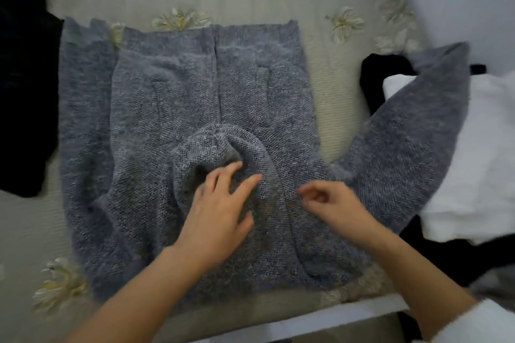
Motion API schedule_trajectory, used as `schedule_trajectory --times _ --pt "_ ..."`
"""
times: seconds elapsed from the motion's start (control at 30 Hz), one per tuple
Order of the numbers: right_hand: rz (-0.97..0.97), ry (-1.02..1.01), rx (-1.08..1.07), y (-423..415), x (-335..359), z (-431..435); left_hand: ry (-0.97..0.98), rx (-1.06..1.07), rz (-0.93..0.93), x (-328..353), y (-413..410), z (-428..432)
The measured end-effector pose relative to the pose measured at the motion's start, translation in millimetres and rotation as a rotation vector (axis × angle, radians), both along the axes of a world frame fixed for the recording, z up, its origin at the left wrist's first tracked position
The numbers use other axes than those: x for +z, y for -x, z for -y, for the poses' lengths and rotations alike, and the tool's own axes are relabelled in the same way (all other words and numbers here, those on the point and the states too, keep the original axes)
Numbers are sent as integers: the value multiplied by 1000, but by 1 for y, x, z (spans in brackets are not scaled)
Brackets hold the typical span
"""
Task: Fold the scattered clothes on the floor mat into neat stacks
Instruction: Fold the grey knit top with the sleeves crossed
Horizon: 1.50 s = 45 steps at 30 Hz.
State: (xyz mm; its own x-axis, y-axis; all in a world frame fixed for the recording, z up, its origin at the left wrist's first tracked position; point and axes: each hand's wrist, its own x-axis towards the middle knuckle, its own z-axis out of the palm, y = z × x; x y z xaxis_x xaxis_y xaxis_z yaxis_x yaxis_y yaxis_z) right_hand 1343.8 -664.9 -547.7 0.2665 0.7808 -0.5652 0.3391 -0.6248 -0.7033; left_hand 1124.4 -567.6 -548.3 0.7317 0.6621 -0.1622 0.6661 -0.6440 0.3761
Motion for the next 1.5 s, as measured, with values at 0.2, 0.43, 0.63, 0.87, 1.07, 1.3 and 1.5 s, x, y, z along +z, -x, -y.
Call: schedule_trajectory --times 0.2,0.43,0.63,0.87,1.07,1.3,1.5 --pt "382 -271 -466 -103 30 -3 234 88 -241 -44 -100 0" --pt "596 -82 -998 -223 26 15 390 132 -545 -75 -133 2" --pt "57 -56 -1222 -248 26 -30 430 129 -692 -65 -143 -3" --pt "542 -229 -372 -215 23 -74 501 107 -758 -57 -150 -8" --pt "932 -39 -52 -200 1 -90 507 103 -749 -60 -150 -8" --pt "549 66 -158 -161 -25 -140 515 95 -740 -63 -150 -8" --pt "-422 -13 -864 -153 -10 -160 504 91 -693 -67 -147 -9"
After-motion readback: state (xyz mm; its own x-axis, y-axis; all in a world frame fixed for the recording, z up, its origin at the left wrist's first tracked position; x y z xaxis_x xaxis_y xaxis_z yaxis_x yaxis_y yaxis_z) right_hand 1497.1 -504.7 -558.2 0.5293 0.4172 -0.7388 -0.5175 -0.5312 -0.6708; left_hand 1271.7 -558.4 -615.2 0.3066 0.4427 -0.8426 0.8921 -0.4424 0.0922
